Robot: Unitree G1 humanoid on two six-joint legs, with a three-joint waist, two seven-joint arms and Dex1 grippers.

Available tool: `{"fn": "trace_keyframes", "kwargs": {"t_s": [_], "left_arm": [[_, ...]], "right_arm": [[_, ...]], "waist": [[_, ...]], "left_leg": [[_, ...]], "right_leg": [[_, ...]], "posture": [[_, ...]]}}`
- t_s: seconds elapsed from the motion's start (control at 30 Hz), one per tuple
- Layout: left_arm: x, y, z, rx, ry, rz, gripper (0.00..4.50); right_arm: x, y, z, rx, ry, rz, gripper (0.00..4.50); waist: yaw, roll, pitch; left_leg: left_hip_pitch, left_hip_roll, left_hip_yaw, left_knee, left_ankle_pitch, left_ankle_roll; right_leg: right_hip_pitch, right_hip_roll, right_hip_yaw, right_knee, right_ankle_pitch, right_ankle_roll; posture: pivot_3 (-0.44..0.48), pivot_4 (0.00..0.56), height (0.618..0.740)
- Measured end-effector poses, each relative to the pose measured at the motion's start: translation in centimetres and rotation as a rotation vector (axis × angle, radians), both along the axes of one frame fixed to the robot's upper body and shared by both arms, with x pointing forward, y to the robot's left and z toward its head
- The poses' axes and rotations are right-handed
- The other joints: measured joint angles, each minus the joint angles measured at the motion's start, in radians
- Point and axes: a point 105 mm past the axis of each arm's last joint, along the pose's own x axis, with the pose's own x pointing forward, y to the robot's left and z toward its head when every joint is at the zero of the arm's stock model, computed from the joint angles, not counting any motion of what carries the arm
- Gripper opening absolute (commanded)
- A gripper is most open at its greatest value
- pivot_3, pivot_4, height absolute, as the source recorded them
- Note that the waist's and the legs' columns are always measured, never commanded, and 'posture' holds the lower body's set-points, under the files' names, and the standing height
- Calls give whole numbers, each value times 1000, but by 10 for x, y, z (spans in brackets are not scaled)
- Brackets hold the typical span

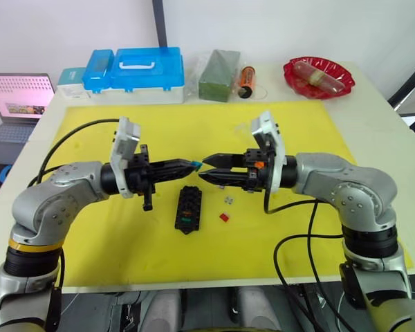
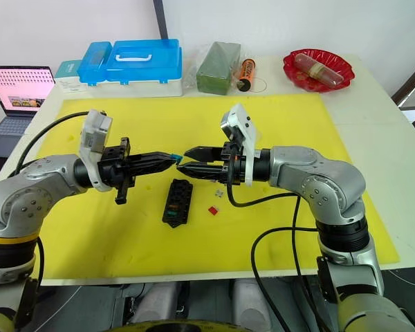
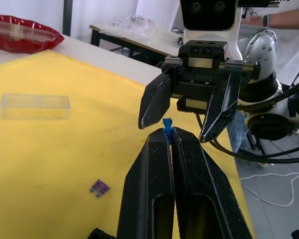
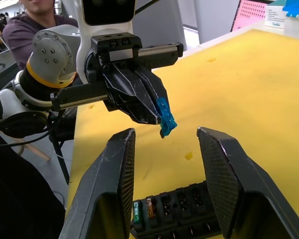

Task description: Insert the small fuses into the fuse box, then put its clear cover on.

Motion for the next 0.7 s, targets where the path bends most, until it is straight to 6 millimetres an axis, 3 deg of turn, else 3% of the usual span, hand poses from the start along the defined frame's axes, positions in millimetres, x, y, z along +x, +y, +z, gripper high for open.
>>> {"fn": "trace_keyframes", "kwargs": {"t_s": [0.57,0.7], "left_arm": [[-1,-1,-3,3,5,-14,0],[-1,-1,-3,-2,8,-14,0]], "right_arm": [[-2,2,1,29,22,4,2048],[-1,2,1,29,23,0,1256]], "waist": [[0,0,0],[0,0,0]], "left_leg": [[0,0,0,0,0,0],[0,0,0,0,0,0]], "right_leg": [[0,0,0,0,0,0],[0,0,0,1,0,0]], "posture": [[0,150,740],[0,150,740]]}}
